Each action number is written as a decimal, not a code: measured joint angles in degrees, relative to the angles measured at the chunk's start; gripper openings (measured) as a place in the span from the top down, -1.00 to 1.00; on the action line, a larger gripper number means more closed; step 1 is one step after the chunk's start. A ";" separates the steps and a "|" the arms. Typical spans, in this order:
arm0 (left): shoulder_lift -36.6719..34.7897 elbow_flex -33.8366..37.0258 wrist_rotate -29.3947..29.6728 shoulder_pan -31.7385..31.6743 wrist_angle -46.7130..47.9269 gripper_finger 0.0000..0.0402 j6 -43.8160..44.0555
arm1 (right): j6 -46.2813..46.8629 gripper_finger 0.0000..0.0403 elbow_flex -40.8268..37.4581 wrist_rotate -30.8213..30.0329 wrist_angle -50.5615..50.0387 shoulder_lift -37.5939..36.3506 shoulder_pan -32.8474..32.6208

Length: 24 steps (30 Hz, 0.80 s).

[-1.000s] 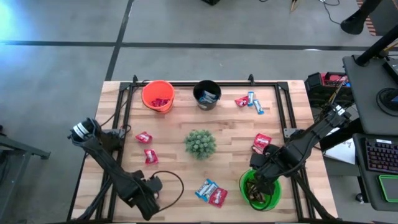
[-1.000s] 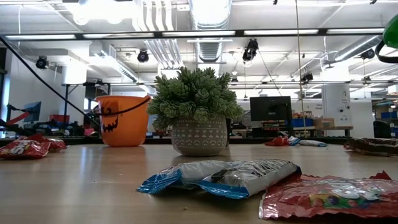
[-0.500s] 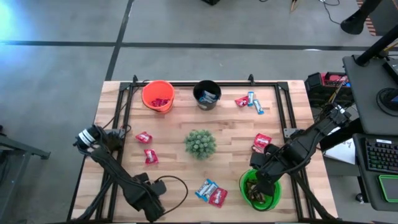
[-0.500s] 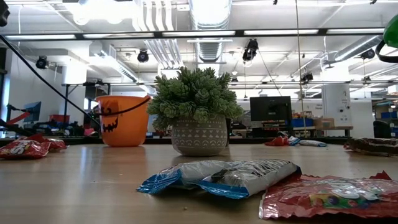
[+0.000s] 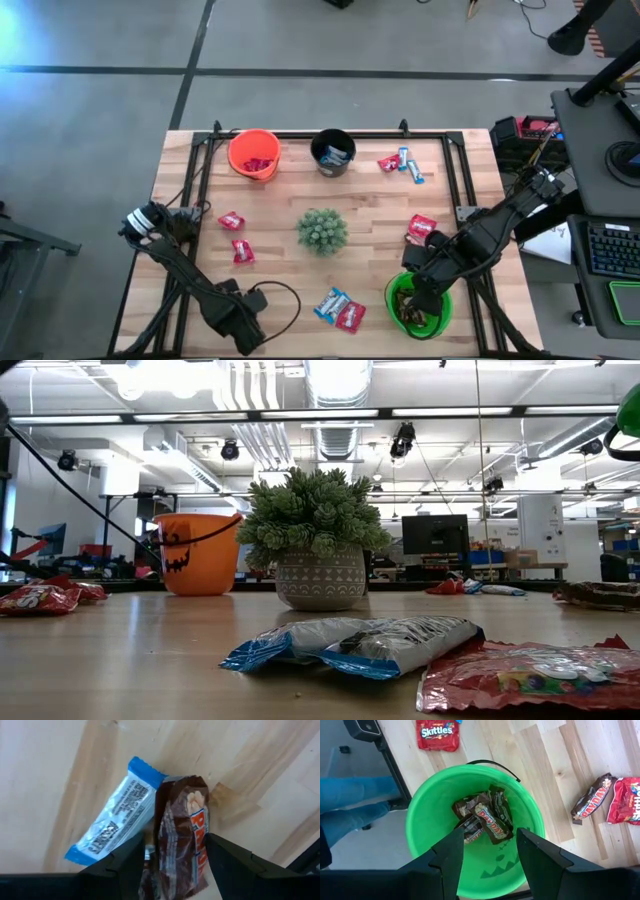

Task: Organize candy in baskets
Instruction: Put the brown chocolate bar into the green bucket

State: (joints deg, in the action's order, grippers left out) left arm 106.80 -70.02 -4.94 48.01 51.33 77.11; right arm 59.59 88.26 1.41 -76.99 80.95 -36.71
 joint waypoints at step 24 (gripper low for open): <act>0.00 -5.26 -2.13 0.04 -0.12 0.97 -5.23 | -2.64 0.14 1.58 -0.02 -0.31 0.02 0.00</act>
State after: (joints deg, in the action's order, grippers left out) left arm 106.80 -75.28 -7.07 48.05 51.21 71.88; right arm 56.95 89.84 1.39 -77.30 80.97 -36.71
